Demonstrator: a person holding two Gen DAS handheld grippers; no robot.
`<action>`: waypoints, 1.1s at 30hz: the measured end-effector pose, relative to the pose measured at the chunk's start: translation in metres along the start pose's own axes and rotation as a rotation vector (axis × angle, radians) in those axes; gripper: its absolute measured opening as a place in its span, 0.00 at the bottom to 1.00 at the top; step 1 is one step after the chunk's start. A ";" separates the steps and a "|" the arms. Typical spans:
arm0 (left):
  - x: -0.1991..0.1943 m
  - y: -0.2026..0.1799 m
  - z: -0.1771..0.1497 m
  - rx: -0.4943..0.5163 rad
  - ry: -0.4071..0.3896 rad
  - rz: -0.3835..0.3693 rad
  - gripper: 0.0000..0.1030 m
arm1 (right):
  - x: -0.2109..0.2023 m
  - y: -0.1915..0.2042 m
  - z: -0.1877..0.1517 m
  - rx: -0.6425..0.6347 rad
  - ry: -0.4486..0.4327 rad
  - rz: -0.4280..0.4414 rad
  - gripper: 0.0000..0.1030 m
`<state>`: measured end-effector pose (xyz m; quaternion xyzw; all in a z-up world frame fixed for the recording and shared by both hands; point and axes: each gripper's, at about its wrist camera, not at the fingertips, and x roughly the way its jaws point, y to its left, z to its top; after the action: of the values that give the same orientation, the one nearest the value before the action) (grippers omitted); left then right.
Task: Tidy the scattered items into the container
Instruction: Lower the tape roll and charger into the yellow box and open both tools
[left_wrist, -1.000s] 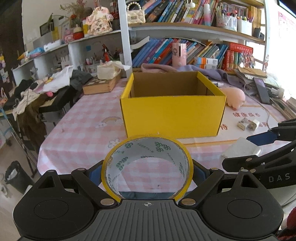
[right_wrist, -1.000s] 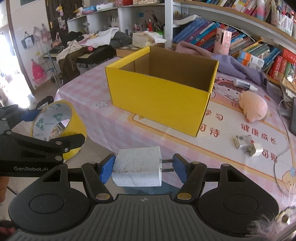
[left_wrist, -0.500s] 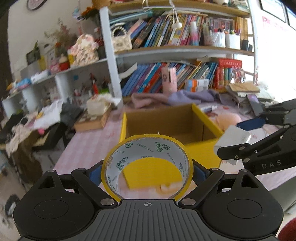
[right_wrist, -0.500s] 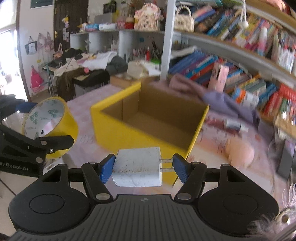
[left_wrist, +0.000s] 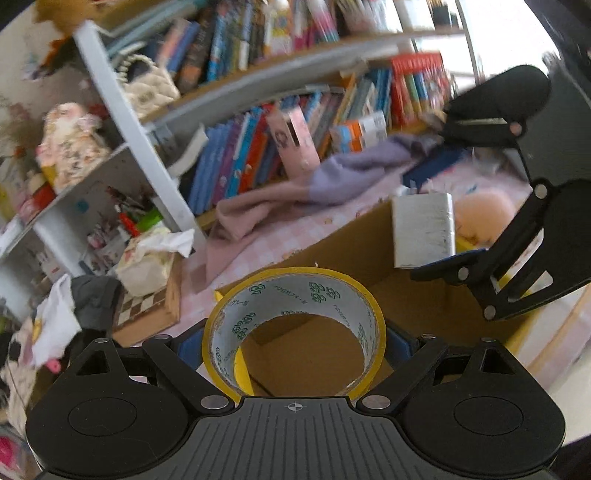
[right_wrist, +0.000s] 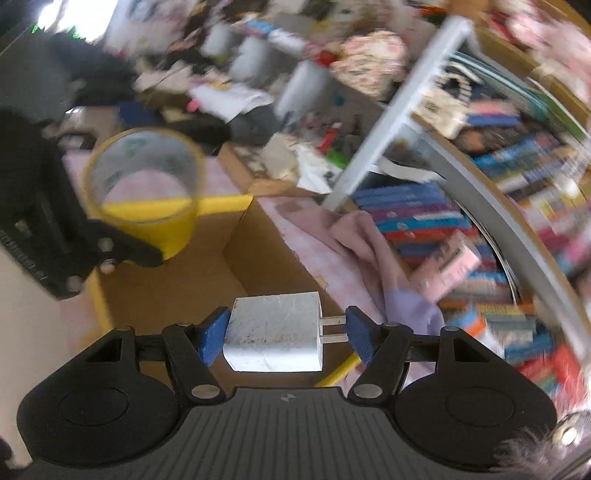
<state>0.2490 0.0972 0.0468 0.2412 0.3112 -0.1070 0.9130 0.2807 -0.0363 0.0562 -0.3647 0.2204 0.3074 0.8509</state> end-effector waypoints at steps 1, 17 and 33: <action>0.009 -0.003 0.003 0.028 0.009 0.018 0.90 | 0.010 -0.002 0.000 -0.021 0.004 0.009 0.64; 0.114 -0.021 0.008 0.226 0.247 -0.060 0.91 | 0.126 -0.010 -0.012 -0.343 0.126 0.226 0.64; 0.133 -0.025 -0.001 0.251 0.355 -0.102 0.91 | 0.144 -0.006 -0.019 -0.368 0.165 0.384 0.64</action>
<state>0.3441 0.0701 -0.0464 0.3519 0.4629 -0.1467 0.8002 0.3848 -0.0015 -0.0390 -0.4884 0.2945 0.4670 0.6758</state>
